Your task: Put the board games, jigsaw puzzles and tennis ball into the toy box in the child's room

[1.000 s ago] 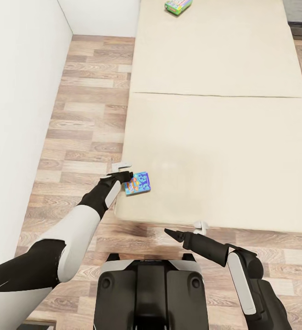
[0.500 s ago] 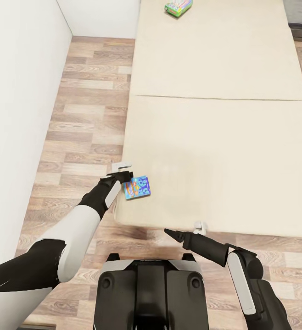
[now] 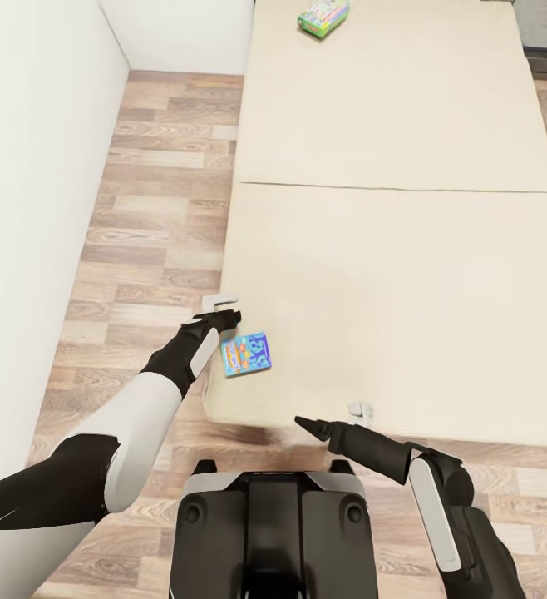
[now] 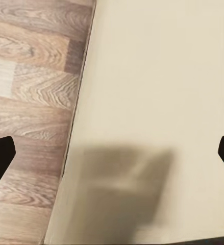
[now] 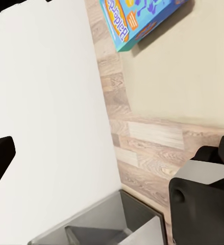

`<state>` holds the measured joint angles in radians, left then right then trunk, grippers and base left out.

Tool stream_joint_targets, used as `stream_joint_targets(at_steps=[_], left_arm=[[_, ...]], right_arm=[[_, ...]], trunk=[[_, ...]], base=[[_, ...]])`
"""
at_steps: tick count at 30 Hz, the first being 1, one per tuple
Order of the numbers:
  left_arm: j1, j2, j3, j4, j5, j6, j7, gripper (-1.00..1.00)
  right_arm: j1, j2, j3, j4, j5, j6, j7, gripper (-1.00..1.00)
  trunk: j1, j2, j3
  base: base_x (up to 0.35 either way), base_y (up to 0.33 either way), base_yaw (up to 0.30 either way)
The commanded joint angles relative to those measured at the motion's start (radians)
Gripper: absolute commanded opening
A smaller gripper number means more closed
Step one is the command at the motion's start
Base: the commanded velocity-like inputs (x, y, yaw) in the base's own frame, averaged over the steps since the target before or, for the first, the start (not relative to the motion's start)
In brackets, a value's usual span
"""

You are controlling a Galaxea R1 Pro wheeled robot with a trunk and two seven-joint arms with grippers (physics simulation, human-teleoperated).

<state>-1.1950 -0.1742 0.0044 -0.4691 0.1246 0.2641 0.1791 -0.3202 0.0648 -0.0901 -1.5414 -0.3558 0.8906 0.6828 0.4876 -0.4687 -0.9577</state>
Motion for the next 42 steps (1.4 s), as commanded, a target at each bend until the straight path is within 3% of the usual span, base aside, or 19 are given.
stream_joint_targets(at_steps=[1, 9, 19, 42], left_arm=[[0.0, 0.0, 0.0, -0.002, 0.01, 0.005, 0.005, 1.0], [0.0, 0.0, 0.0, 0.005, 0.01, 0.004, 0.004, 1.0], [0.0, 0.0, 0.0, 0.017, 0.01, -0.006, 0.005, 1.0], [0.0, 0.0, 0.0, 0.02, 0.01, -0.009, 0.003, 1.0]], right_arm=[[0.0, 0.001, 0.002, 0.0, 0.002, 0.005, 0.004, 1.0], [0.0, 0.001, 0.022, 0.001, 0.003, 0.004, -0.007, 1.0], [0.0, 0.001, 0.024, 0.001, -0.001, 0.004, -0.027, 1.0], [0.0, 0.001, 0.024, 0.001, -0.002, 0.001, -0.029, 1.0]], trunk=[[0.001, -0.001, -0.001], [0.001, -0.001, -0.001], [0.001, -0.001, -0.001], [0.001, -0.001, -0.001]], base=[[0.154, -0.075, 0.0], [0.098, -0.063, 0.0], [-0.134, -0.008, 0.0], [-0.008, -0.004, 0.0]])
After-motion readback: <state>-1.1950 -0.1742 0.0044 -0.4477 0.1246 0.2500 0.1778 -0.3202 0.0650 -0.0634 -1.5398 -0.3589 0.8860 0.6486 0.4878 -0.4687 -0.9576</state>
